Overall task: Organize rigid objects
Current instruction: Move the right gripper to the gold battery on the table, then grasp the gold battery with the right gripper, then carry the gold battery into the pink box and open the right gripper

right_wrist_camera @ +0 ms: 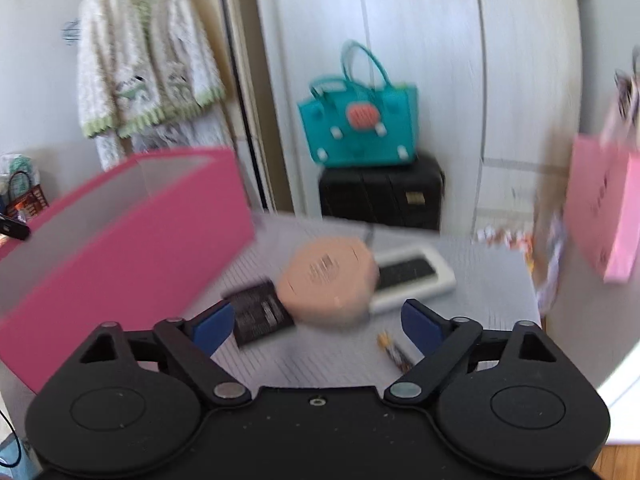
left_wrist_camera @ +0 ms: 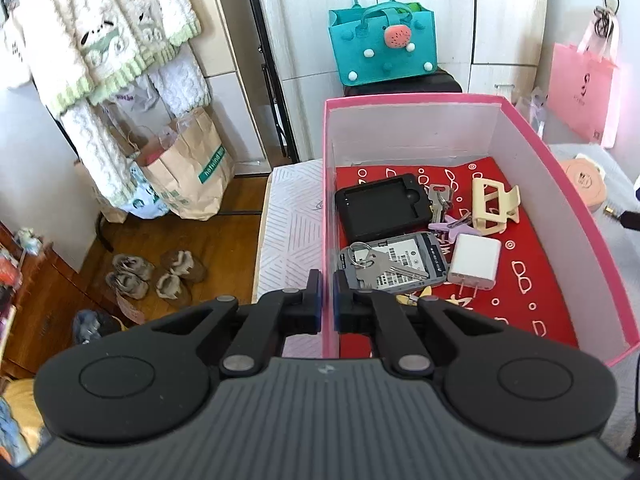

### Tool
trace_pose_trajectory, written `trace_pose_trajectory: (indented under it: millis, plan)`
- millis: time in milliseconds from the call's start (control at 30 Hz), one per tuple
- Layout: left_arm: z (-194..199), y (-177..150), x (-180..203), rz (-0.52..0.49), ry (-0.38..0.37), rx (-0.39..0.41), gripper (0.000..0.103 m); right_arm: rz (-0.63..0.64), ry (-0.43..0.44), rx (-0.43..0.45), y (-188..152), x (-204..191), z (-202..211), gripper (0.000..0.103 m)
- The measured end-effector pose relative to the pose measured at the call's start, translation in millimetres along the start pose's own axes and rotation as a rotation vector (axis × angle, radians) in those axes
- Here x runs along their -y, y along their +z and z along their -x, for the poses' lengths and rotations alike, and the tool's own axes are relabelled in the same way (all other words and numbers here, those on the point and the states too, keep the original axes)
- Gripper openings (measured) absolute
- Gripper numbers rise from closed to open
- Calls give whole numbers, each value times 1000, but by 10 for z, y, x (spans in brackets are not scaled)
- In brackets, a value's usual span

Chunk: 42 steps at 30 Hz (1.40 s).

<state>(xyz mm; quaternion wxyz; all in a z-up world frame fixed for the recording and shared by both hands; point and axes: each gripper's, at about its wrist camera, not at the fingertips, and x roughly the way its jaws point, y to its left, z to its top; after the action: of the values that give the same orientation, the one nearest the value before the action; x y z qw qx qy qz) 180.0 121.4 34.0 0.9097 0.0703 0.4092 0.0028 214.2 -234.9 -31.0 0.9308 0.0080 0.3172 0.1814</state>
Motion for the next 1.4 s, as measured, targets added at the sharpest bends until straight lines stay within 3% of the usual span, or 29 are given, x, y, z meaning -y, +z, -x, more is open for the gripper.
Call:
trace_pose_trajectory:
  millis: [233,400,500,567,600,667,733,867,1067,1233,1400]
  plan:
    - [-31,28,28,-4,13,-11,5,-84,-80,5,-288,29,-12,90]
    - [-57,32,24,0,14,-13,5,-86,-102,-8,-258,99,-158,77]
    - [-67,35,24,1,12,-16,5,-37,-127,-18,-197,149,-254,64]
    - [-78,29,30,-7,14,-17,5,-19,-141,-37,-187,177,-313,40]
    - [-77,25,43,-21,18,-15,5,-17,-144,-51,-195,193,-337,36]
    - [-80,13,75,-46,30,-9,5,-10,-170,-44,-219,202,-310,18]
    - [-83,7,87,-59,35,-9,5,-21,-179,-54,-224,199,-262,12]
    - [-74,2,79,-67,35,-11,5,-18,-169,-59,-263,135,-184,12]
    - [-69,-9,35,-28,23,-4,3,9,-100,-4,-142,-152,35,12]
    - [-67,-20,22,-20,20,0,3,45,74,65,141,-529,300,12]
    - [-78,-29,14,-18,16,-9,3,60,304,98,390,-974,363,12]
